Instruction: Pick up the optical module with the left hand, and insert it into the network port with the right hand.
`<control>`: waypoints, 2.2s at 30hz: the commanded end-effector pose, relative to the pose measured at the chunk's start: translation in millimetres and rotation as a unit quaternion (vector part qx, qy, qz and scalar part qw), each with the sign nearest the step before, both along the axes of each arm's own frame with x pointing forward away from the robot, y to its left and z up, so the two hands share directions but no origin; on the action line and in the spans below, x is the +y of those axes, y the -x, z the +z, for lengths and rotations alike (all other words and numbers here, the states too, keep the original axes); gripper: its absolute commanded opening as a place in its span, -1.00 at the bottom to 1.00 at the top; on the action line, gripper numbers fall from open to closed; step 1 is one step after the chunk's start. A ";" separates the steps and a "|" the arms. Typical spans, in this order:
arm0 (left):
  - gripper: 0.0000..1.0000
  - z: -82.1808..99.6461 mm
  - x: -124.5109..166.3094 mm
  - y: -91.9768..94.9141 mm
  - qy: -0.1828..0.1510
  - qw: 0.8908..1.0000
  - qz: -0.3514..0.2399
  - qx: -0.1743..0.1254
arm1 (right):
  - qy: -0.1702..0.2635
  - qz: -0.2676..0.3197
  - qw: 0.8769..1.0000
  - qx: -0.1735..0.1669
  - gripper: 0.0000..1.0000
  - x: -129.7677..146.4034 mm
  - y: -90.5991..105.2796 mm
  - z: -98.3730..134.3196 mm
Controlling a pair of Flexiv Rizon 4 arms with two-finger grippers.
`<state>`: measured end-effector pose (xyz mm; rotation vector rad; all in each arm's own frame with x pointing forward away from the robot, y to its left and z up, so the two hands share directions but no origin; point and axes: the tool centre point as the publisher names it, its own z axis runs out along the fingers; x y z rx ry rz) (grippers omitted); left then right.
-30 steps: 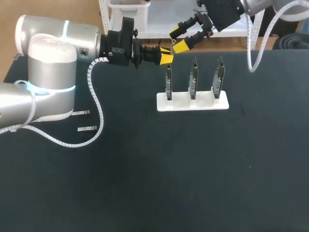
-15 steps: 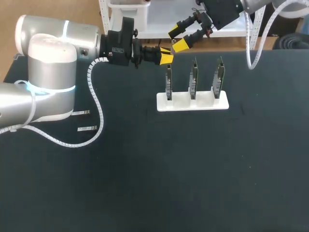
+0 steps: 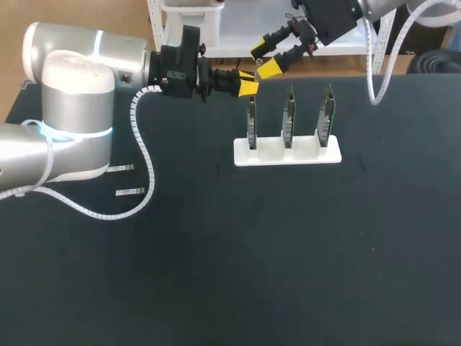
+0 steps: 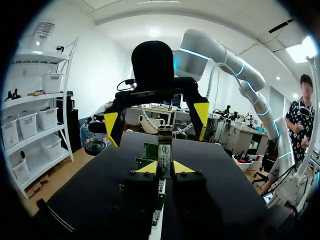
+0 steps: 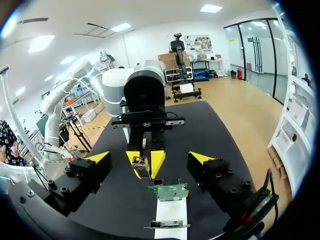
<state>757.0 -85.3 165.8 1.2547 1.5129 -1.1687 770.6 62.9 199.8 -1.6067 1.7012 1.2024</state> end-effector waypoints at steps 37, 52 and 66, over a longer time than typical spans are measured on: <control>1.00 -0.2 -0.4 -1.9 -0.001 1.000 -0.002 0.001 | 0.000 -0.002 1.000 -0.003 -1.00 0.1 -0.4 -0.2; 1.00 2.8 5.9 0.7 -0.030 0.999 -0.004 -0.020 | -0.002 -0.004 1.000 -0.008 -1.00 -3.8 0.5 0.8; 1.00 -14.4 32.9 1.0 -0.124 0.991 0.014 -0.041 | -0.002 0.002 1.000 -0.008 -1.00 -7.5 1.3 0.6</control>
